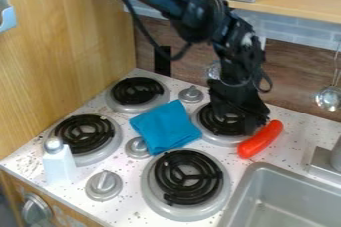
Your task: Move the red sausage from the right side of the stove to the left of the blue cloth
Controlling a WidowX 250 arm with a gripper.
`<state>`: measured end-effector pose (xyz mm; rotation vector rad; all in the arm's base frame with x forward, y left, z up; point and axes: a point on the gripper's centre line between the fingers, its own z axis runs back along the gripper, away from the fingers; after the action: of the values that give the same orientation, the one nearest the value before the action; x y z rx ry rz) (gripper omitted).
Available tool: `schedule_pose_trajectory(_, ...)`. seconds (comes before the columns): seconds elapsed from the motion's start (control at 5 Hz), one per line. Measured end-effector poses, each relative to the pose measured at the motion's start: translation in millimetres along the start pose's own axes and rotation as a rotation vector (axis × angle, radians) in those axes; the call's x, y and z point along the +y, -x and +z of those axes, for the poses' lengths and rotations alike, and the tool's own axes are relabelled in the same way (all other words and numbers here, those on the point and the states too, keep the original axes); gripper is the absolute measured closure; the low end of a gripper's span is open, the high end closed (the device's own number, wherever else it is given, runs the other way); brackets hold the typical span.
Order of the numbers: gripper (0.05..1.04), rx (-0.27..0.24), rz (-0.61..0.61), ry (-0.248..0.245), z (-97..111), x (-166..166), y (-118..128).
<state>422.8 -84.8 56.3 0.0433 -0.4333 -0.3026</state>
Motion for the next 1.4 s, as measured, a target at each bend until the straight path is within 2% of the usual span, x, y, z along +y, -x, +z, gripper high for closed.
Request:
schedule_pose_trajectory(0.4, 0.083, 0.011, 0.034, -0.004, -33, 0, -24)
schedule_pose_trajectory(0.8, 0.082, 0.055, 0.039, 0.0, -55, -3, -17)
schedule_pose_trajectory(1.0, 0.14, 0.086, 0.029, 0.014, -64, -17, 3)
schedule_pose_trajectory(1.2, 0.399, 0.076, 0.05, 0.014, -64, -21, 9)
schedule_pose_trajectory(1.4, 0.529, 0.068, 0.074, -0.003, -61, -19, 18)
